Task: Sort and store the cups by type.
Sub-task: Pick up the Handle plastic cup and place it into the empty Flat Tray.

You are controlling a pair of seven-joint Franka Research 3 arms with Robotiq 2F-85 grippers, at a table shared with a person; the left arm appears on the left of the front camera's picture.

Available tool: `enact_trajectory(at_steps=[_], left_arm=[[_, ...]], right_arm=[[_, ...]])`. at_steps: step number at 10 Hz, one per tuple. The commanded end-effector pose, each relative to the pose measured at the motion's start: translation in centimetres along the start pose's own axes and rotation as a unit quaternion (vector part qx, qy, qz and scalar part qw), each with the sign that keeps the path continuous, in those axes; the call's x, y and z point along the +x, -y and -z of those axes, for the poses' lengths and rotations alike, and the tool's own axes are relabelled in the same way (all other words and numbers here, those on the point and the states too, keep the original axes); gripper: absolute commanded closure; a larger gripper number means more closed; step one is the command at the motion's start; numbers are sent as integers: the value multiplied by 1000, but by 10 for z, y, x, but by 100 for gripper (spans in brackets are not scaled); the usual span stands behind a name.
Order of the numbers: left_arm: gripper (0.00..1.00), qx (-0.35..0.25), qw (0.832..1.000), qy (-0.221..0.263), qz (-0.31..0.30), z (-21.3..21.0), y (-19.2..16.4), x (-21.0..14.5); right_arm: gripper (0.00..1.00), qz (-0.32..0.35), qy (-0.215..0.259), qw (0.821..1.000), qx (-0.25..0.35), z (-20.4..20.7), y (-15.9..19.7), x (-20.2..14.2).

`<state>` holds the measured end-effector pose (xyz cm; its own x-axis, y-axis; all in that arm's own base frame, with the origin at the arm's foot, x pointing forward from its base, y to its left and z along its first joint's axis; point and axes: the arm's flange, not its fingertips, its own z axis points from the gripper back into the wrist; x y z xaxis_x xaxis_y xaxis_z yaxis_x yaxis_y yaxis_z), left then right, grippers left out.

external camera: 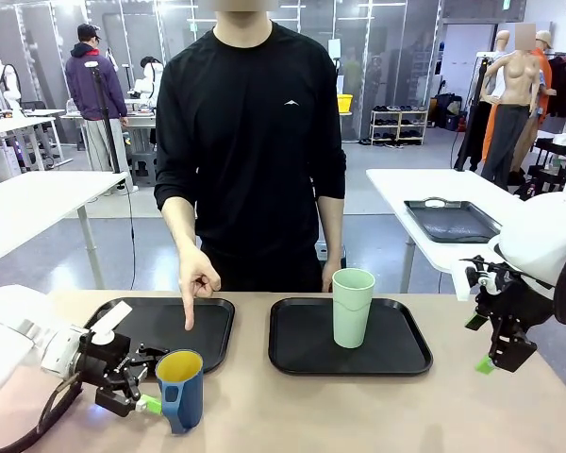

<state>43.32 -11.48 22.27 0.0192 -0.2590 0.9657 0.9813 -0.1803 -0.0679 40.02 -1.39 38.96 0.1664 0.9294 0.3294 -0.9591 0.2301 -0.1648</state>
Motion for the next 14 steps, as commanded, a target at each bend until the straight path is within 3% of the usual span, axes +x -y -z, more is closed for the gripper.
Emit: enact_trajectory(at_steps=[1, 11, 12, 13, 14], left_arm=[[0, 0, 1000, 26, 10, 12, -7, -7], [0, -18, 994, 99, 36, 43, -8, -18], [18, -11, 993, 109, 39, 41, -9, -20], [19, -10, 993, 112, 34, 40, -8, -20], [37, -11, 993, 114, 30, 41, -8, -20]], right_arm=[[0, 5, -6, 1000, -4, 2, 0, 0], [0, 5, -6, 1000, -4, 2, 0, 0], [0, 5, -6, 1000, -4, 2, 0, 0], [0, 5, -6, 1000, -4, 2, 0, 0], [0, 5, -6, 1000, -4, 2, 0, 0]])
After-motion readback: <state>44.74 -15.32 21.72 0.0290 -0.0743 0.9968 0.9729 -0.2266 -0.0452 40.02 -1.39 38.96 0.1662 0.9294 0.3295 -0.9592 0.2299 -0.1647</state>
